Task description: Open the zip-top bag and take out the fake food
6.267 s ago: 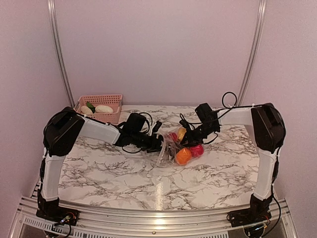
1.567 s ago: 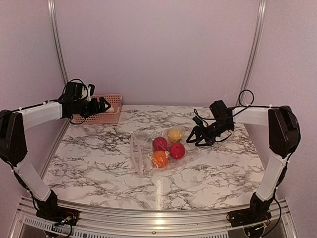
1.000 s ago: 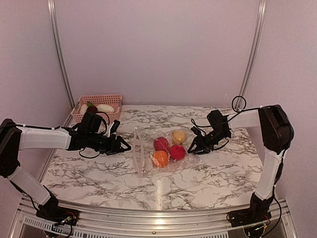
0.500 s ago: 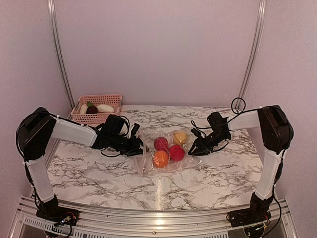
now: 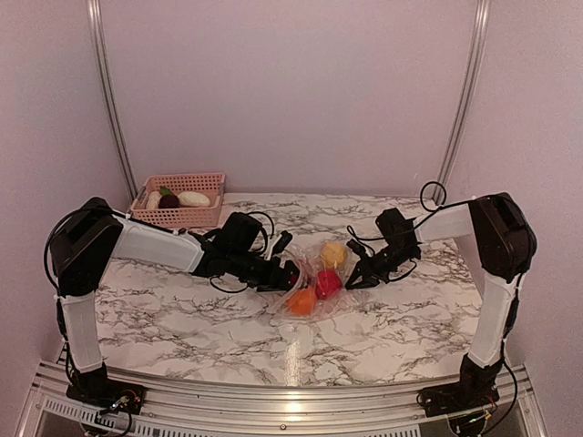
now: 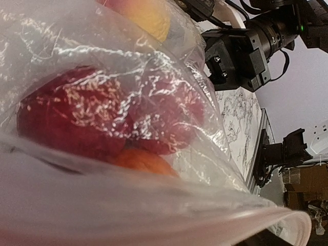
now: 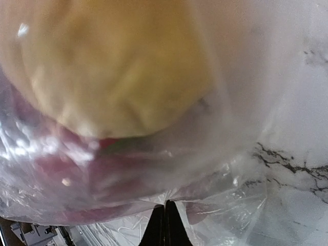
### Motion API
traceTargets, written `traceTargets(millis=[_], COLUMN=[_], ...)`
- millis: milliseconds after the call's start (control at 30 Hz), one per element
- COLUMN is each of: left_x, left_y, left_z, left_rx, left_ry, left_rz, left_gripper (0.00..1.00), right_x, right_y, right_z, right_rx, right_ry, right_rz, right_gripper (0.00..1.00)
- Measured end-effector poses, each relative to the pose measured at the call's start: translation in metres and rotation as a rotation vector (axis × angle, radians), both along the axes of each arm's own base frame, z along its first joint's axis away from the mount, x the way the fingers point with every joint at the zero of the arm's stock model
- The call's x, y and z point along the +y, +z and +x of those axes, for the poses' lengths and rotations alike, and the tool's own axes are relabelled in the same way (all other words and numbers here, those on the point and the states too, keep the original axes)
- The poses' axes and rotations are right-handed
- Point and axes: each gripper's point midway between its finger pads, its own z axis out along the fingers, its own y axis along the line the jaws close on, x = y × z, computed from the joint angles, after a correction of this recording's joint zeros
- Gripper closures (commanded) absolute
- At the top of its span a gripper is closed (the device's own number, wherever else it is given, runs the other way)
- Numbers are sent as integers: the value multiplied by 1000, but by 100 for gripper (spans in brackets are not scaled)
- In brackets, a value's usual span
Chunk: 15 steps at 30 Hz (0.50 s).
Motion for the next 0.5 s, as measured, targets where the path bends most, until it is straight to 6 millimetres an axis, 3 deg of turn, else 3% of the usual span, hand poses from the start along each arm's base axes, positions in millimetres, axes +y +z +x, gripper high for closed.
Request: traceTargets(millis=[300,500], left_x=[11,15], left_y=[-31,-33], left_z=[7,0], left_rx=[-44,-134], left_ry=[12,-56], left_rz=[168,188], left_gripper=[16,12], right_x=[4,4], right_y=[0,0], right_z=[-2,-2], right_rx=[3,5], right_ry=[4,3], right_rz=[1,0], right_gripper=[100,100])
